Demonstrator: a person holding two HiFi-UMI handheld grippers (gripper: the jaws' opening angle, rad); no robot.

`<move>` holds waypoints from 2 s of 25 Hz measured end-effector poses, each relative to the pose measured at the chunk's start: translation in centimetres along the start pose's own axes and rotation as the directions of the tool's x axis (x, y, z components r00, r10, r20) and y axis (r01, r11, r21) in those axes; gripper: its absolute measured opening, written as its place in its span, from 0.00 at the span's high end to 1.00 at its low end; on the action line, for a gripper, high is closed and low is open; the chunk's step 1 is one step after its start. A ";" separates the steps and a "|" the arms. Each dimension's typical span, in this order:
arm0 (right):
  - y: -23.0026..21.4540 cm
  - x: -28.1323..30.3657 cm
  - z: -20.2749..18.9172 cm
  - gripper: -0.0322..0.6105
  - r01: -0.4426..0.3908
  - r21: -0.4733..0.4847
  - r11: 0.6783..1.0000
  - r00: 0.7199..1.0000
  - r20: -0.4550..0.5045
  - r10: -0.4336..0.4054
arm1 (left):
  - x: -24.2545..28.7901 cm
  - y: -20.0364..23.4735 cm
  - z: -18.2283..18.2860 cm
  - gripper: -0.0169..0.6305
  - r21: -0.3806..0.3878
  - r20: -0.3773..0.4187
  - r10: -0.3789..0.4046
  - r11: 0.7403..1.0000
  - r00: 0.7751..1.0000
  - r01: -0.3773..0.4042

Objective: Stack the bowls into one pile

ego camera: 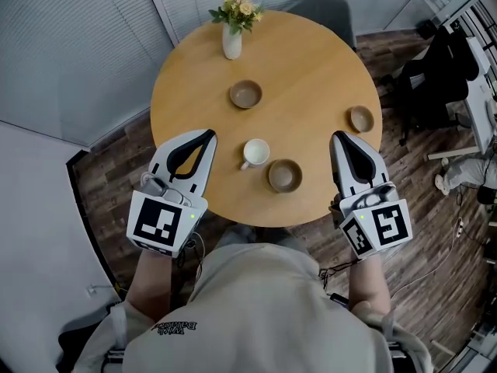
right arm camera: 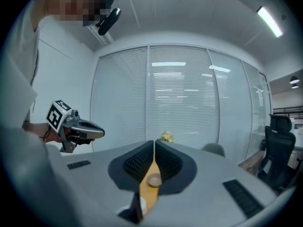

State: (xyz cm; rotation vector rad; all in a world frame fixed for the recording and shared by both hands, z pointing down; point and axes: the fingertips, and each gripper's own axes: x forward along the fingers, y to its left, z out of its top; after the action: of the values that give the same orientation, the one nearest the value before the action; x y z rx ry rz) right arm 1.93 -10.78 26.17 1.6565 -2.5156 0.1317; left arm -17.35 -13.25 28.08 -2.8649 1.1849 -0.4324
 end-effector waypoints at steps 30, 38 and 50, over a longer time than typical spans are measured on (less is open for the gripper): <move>-3.5 1.6 -2.4 0.90 -0.084 0.118 0.989 0.995 -0.037 0.089 | 6.5 3.2 1.5 0.94 0.348 -0.034 0.063 0.936 0.997 -0.048; -4.7 1.9 -3.9 0.90 -0.054 0.130 0.990 0.995 -0.074 0.064 | 10.8 4.1 -1.2 0.82 0.366 -0.136 -0.040 0.926 0.990 0.087; -5.7 4.0 -7.2 0.90 -0.058 0.165 0.985 0.985 -0.149 0.083 | 18.9 6.1 -8.7 0.72 0.414 -0.318 -0.139 0.869 0.938 0.269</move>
State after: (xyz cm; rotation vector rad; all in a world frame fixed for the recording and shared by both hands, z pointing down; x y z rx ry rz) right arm 6.06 -15.65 33.89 1.5431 -2.5040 0.4631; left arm -11.05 -29.93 40.48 -2.5715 0.6698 -1.0025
